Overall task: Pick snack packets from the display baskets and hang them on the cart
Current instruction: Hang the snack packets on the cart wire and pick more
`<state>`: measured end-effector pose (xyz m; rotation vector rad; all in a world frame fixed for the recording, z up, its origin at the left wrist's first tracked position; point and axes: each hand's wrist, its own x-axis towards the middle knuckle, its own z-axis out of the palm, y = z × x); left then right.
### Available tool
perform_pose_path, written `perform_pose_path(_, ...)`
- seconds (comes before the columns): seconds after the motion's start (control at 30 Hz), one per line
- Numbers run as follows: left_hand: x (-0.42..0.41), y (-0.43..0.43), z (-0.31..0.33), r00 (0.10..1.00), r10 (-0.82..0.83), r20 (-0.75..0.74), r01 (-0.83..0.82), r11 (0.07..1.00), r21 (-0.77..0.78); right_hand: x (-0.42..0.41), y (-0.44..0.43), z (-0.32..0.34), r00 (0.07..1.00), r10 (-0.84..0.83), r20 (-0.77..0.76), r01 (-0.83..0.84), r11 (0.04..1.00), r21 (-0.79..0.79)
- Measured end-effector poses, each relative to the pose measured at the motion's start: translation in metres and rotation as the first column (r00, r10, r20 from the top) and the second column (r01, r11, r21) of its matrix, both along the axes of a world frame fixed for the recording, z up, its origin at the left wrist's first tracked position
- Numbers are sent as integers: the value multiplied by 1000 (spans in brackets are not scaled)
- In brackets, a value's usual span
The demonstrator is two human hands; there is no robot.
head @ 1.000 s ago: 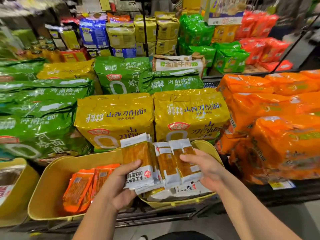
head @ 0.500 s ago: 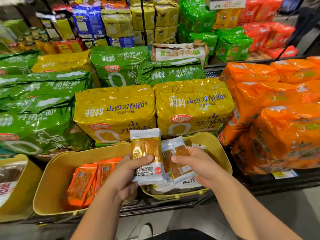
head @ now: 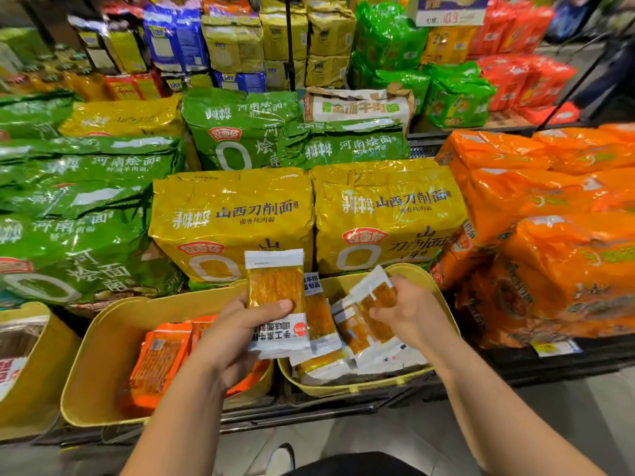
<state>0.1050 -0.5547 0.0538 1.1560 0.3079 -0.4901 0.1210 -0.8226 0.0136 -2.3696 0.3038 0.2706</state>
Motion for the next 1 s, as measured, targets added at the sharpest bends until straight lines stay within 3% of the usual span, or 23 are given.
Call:
perform_pose_path(0.1, -1, -8, -1, 1000, -13, -9, 13, 1000, -6, -10, -3, -8, 966, 49, 254, 34, 948, -315)
perform_pose_path(0.2, -4, -17, 2, 1000, 2, -22, -2, 1000, -18, -17, -8, -17, 938, 151, 313, 40, 848, -528)
perform_pose_path(0.27, -4, -21, 3, 999, 5, -33, -6, 1000, -27, -19, -11, -18, 937, 217, 273, -22, 819, -573)
perform_pose_path(0.33, -4, -25, 2, 999, -9, -53, 6, 998, -58, -18, -14, -15, 958, 256, 126, -138, 802, -581)
perform_pose_path(0.4, -4, -30, 1, 996, -27, -90, 19, 996, -87, -15, -11, -2, 965, 181, 188, -94, 914, -395)
perform_pose_path(0.43, -3, -31, -1, 993, -37, -108, 26, 995, -97, -13, -7, 6, 967, 87, 238, -48, 986, -162)
perform_pose_path(0.47, -3, -36, -1, 993, -47, -112, 36, 994, -99, -14, -1, 15, 981, 6, 196, -33, 990, 137)
perform_pose_path(0.53, -2, -48, -3, 993, -53, -103, 46, 996, -72, -15, 12, 24, 996, 1, -92, 61, 742, 668)
perform_pose_path(0.57, -2, -54, -4, 996, -38, -80, 36, 999, -31, -16, 16, 25, 980, 54, -192, 117, 624, 773)
perform_pose_path(0.6, -1, -61, -4, 999, -8, -54, 10, 999, 39, -20, 21, 26, 971, 100, -218, 130, 545, 829)
perform_pose_path(0.67, 0, -71, -1, 1000, 0, -5, 1, 991, 135, -24, 26, 26, 972, 77, -222, 154, 506, 849)
perform_pose_path(0.8, 0, -74, -3, 999, -48, 10, 48, 999, 8, -23, 21, 15, 959, -25, -284, 265, 440, 858)
perform_pose_path(0.9, -2, -68, -11, 998, 30, 47, -34, 995, 96, -16, 12, 10, 949, -45, -313, 309, 342, 888)
perform_pose_path(1.0, -4, -63, -15, 999, 35, 38, -40, 987, 153, -13, 8, 7, 941, -64, -333, 333, 358, 872)
